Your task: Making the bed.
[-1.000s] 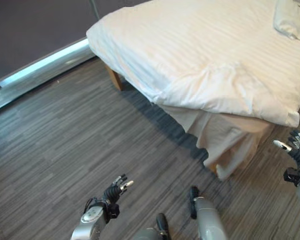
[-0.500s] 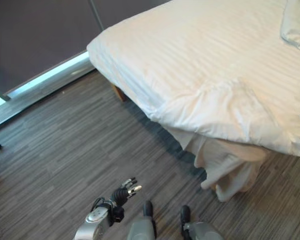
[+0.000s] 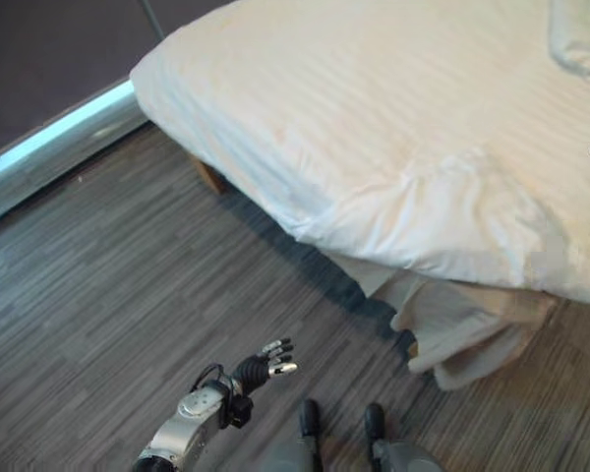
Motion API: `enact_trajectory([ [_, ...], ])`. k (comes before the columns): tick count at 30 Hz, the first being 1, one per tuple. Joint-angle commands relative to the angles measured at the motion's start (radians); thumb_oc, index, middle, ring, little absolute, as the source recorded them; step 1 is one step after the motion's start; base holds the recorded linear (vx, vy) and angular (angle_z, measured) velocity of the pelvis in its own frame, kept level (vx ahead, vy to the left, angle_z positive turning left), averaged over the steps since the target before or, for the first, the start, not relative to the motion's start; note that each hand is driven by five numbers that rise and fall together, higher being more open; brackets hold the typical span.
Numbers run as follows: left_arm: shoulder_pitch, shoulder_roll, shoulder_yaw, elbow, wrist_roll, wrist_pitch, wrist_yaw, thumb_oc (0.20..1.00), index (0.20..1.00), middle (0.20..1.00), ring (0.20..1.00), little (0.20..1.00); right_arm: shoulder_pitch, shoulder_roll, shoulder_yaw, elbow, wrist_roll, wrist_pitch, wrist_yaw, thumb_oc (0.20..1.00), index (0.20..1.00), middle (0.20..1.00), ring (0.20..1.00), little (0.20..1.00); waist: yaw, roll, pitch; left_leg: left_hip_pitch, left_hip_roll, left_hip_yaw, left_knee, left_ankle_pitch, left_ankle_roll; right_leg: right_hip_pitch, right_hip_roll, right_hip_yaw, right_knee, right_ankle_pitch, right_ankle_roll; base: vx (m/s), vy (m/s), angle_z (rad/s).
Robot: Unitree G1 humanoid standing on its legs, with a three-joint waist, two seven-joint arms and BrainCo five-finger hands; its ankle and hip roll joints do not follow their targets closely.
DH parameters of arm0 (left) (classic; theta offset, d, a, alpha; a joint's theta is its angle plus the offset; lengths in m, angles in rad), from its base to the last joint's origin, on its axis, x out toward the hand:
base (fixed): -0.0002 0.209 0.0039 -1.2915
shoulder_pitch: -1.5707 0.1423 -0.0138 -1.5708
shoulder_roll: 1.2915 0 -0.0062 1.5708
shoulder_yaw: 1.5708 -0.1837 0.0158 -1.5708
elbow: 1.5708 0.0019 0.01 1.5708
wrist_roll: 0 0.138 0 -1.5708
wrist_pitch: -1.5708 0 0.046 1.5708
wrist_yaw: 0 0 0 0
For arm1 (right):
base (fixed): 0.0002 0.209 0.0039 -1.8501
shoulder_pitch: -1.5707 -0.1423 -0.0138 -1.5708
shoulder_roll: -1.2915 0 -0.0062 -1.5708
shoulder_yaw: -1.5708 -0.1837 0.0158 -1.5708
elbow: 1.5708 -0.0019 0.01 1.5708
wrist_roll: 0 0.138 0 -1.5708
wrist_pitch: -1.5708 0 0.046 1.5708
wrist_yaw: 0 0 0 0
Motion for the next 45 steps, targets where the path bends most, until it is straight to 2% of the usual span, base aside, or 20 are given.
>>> enact_trajectory([
  [1, 0.007, 0.057, -0.037, -0.01, -0.049, -0.045, 0.017, 1.0, 1.0, 1.0, 1.0, 1.0, -0.138, -0.005, 0.054, 0.046, -0.068, -0.018, -0.035, 1.0, 1.0, 1.0, 1.0, 1.0, 0.032, -0.075, 0.026, -0.05, 0.024, -0.001, 0.007, -0.001, -0.048, -0.007, -0.089, -0.006, 0.023, -0.023, 0.099, -0.05, 0.07, 0.17],
  [6, 0.003, 0.056, -0.037, -0.026, -0.067, -0.051, 0.041, 1.0, 1.0, 1.0, 1.0, 1.0, -0.26, 0.018, 0.13, 0.146, -0.108, -0.011, -0.069, 1.0, 1.0, 1.0, 1.0, 1.0, 0.053, -0.076, 0.073, -0.122, 0.015, -0.005, 0.007, 0.008, -0.047, -0.079, -0.092, 0.003, 0.013, 0.008, 0.108, -0.02, 0.043, 0.08],
  [13, -0.005, 0.034, -0.01, -0.085, -0.092, -0.067, 0.104, 1.0, 1.0, 1.0, 1.0, 1.0, -0.353, 0.037, 0.149, 0.343, -0.148, 0.018, -0.115, 1.0, 1.0, 1.0, 1.0, 1.0, 0.071, -0.053, 0.151, -0.262, 0.003, -0.002, 0.007, 0.038, -0.066, -0.217, -0.1, -0.005, 0.012, 0.044, 0.118, -0.05, 0.034, 0.01],
  [17, -0.03, -0.025, -0.013, -0.108, -0.092, -0.078, 0.148, 1.0, 1.0, 1.0, 1.0, 1.0, -0.294, 0.059, 0.058, 0.467, -0.152, 0.03, -0.159, 1.0, 1.0, 1.0, 1.0, 1.0, 0.079, -0.027, 0.215, -0.358, 0.001, 0.0, 0.007, 0.06, -0.074, -0.307, -0.1, -0.008, 0.012, 0.064, 0.13, -0.03, 0.011, 0.02],
  [20, -0.053, -0.049, -0.021, -0.1, -0.086, -0.082, 0.157, 1.0, 1.0, 1.0, 1.0, 1.0, -0.224, 0.083, 0.007, 0.465, -0.152, 0.03, -0.161, 1.0, 1.0, 1.0, 1.0, 1.0, 0.079, -0.022, 0.232, -0.38, -0.001, -0.001, 0.007, 0.065, -0.074, -0.332, -0.098, -0.009, 0.012, 0.068, 0.135, 0.0, 0.0, 0.0],
  [22, -0.096, -0.091, -0.03, -0.075, -0.083, -0.086, 0.163, 1.0, 1.0, 1.0, 1.0, 1.0, -0.1, 0.122, -0.065, 0.468, -0.145, 0.014, -0.154, 1.0, 1.0, 1.0, 1.0, 1.0, 0.076, -0.011, 0.248, -0.384, -0.003, 0.001, 0.007, 0.068, -0.071, -0.341, -0.095, -0.001, 0.012, 0.07, 0.135, 0.01, 0.013, 0.02],
  [25, -0.117, -0.101, -0.031, -0.066, -0.078, -0.097, 0.164, 1.0, 1.0, 1.0, 1.0, 1.0, -0.004, 0.153, -0.085, 0.434, -0.177, 0.005, -0.138, 1.0, 1.0, 1.0, 1.0, 1.0, 0.072, -0.013, 0.254, -0.377, -0.006, 0.006, 0.007, 0.066, -0.069, -0.34, -0.093, 0.003, 0.012, 0.07, 0.135, 0.02, 0.013, -0.02],
  [26, -0.147, -0.12, -0.032, -0.057, -0.075, -0.101, 0.167, 1.0, 1.0, 1.0, 1.0, 1.0, 0.11, 0.199, -0.132, 0.386, -0.168, -0.007, -0.124, 0.2, 0.2, 0.2, 0.2, 0.2, 0.059, -0.013, 0.261, -0.357, -0.007, 0.01, 0.007, 0.058, -0.065, -0.325, -0.096, 0.007, 0.012, 0.068, 0.135, 0.03, 0.026, -0.06],
  [27, -0.148, -0.119, -0.033, -0.057, -0.075, -0.101, 0.167, 1.0, 1.0, 1.0, 1.0, 1.0, 0.114, 0.199, -0.136, 0.384, -0.169, -0.007, -0.124, 0.2, 0.2, 0.2, 0.2, 0.2, 0.061, -0.014, 0.259, -0.36, -0.007, 0.01, 0.007, 0.061, -0.065, -0.329, -0.096, 0.008, 0.012, 0.07, 0.134, 0.04, 0.027, -0.04],
  [30, -0.168, -0.135, -0.014, -0.047, -0.069, -0.107, 0.177, 1.0, 1.0, 1.0, 1.0, 1.0, 0.37, 0.249, -0.262, 0.192, -0.118, -0.024, -0.114, 0.2, 0.2, 0.2, 0.2, 0.2, 0.028, -0.024, 0.262, -0.332, -0.009, 0.021, 0.007, 0.05, -0.061, -0.311, -0.099, 0.012, 0.012, 0.068, 0.134, 0.03, 0.03, -0.07],
  [32, -0.174, -0.16, 0.011, -0.02, -0.05, -0.096, 0.186, 1.0, 1.0, 1.0, 1.0, 1.0, 0.662, 0.343, -0.413, 0.041, -0.106, -0.024, -0.101, 0.2, 0.2, 0.2, 0.2, 0.2, -0.015, -0.032, 0.256, -0.286, -0.011, 0.029, 0.007, 0.03, -0.054, -0.276, -0.1, 0.015, 0.012, 0.061, 0.131, 0.06, 0.036, -0.15],
  [33, -0.174, -0.159, 0.007, -0.02, -0.051, -0.096, 0.186, 1.0, 1.0, 1.0, 1.0, 1.0, 0.671, 0.343, -0.421, 0.035, -0.108, -0.022, -0.101, 0.2, 0.2, 0.2, 0.2, 0.2, -0.01, -0.033, 0.254, -0.288, -0.011, 0.03, 0.007, 0.032, -0.054, -0.279, -0.1, 0.016, 0.012, 0.063, 0.131, 0.1, 0.027, -0.14],
  [34, -0.174, -0.161, 0.023, 0.0, -0.034, -0.088, 0.185, 1.0, 1.0, 1.0, 1.0, 1.0, 0.859, 0.423, -0.512, 0.002, -0.117, -0.011, -0.086, 0.2, 0.2, 0.2, 0.2, 0.2, -0.032, -0.032, 0.238, -0.251, -0.012, 0.033, 0.007, 0.017, -0.048, -0.247, -0.104, 0.014, 0.014, 0.053, 0.13, 0.1, 0.028, -0.06],
  [35, -0.169, -0.161, 0.031, 0.005, -0.028, -0.082, 0.182, 1.0, 1.0, 1.0, 1.0, 1.0, 0.951, 0.472, -0.546, -0.014, -0.128, -0.008, -0.082, 0.2, 0.2, 0.2, 0.2, 0.2, -0.044, -0.029, 0.227, -0.228, -0.012, 0.035, 0.007, 0.007, -0.045, -0.228, -0.105, 0.015, 0.019, 0.044, 0.13, 0.1, 0.028, -0.01],
  [36, -0.169, -0.16, 0.03, 0.005, -0.028, -0.082, 0.182, 1.0, 1.0, 1.0, 1.0, 1.0, 0.954, 0.472, -0.548, -0.016, -0.129, -0.008, -0.081, 0.2, 0.2, 0.2, 0.2, 0.2, -0.043, -0.029, 0.224, -0.232, -0.012, 0.036, 0.007, 0.009, -0.045, -0.232, -0.105, 0.015, 0.019, 0.046, 0.13, 0.12, 0.028, -0.01],
  [37, -0.162, -0.159, 0.048, 0.022, -0.011, -0.072, 0.175, 1.0, 1.0, 1.0, 1.0, 1.0, 1.12, 0.575, -0.599, -0.019, -0.151, 0.009, -0.056, 0.2, 0.2, 0.2, 0.2, 0.2, -0.065, -0.032, 0.196, -0.184, -0.013, 0.044, 0.007, -0.01, -0.036, -0.194, -0.109, 0.017, 0.029, 0.03, 0.129, 0.13, 0.021, -0.1],
  [39, -0.141, -0.167, 0.064, 0.033, -0.004, -0.062, 0.169, 1.0, 1.0, 1.0, 1.0, 1.0, 1.247, 0.658, -0.632, 0.007, -0.157, 0.018, -0.04, 0.2, 0.2, 0.2, 0.2, 0.2, -0.084, -0.036, 0.165, -0.14, -0.01, 0.052, 0.007, -0.026, -0.03, -0.158, -0.114, 0.022, 0.036, 0.011, 0.13, 0.14, 0.017, -0.09],
  [40, -0.141, -0.167, 0.064, 0.033, -0.004, -0.062, 0.169, 1.0, 1.0, 1.0, 1.0, 1.0, 1.247, 0.658, -0.633, 0.007, -0.157, 0.018, -0.04, 0.2, 0.2, 0.2, 0.2, 0.2, -0.084, -0.036, 0.163, -0.143, -0.01, 0.053, 0.007, -0.023, -0.03, -0.161, -0.114, 0.022, 0.035, 0.014, 0.129, 0.09, 0.009, -0.03],
  [42, -0.12, -0.179, 0.079, 0.041, -0.004, -0.056, 0.164, 1.0, 1.0, 1.0, 1.0, 1.0, 1.335, 0.759, -0.662, 0.123, -0.128, 0.026, -0.022, 0.2, 0.2, 0.2, 0.2, 0.2, -0.1, -0.037, 0.125, -0.09, -0.011, 0.063, 0.007, -0.039, -0.022, -0.124, -0.119, 0.032, 0.048, -0.005, 0.127, 0.1, 0.018, -0.11],
  [45, -0.108, -0.188, 0.079, 0.042, -0.012, -0.047, 0.154, 1.0, 1.0, 1.0, 1.0, 1.0, 1.362, 0.826, -0.688, 0.239, -0.063, 0.026, -0.013, 0.2, 0.2, 0.2, 0.2, 0.2, -0.113, -0.028, 0.096, -0.06, -0.012, 0.072, 0.007, -0.049, -0.018, -0.109, -0.117, 0.047, 0.062, -0.019, 0.125, 0.07, 0.023, -0.08],
])
